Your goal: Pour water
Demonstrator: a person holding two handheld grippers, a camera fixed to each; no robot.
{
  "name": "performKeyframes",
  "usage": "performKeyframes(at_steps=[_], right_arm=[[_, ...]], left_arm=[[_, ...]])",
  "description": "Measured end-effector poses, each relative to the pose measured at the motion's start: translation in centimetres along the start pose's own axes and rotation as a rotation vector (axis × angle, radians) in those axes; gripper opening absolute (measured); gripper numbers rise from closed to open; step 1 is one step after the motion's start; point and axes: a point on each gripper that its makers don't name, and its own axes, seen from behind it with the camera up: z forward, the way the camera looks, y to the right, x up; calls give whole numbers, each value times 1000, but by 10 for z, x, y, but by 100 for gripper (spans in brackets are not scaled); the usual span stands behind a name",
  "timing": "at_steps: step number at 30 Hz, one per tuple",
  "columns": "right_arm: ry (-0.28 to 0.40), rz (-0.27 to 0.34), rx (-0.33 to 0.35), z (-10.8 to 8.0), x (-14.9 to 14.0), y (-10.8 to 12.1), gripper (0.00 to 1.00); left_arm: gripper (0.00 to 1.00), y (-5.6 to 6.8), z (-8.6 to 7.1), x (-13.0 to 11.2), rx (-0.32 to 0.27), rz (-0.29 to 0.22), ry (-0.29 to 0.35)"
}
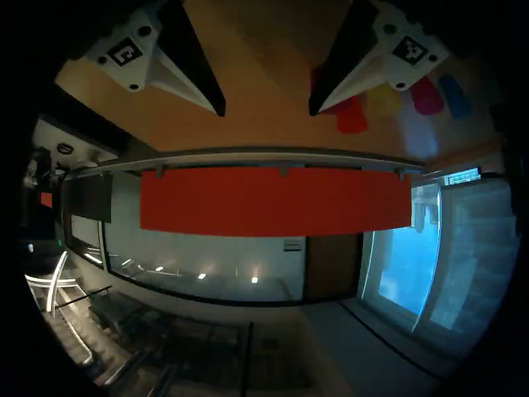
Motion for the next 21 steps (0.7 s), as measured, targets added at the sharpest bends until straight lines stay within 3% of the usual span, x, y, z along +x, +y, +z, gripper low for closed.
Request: performKeyframes(at_steps=[9,21], right_arm=[[29,27,-16,0,8,1,97],[36,65,-18,-3,11,1,98]], left_arm=[[84,-3,-2,2,37,-25,46],[84,-11,-8,2,113,-23,100]])
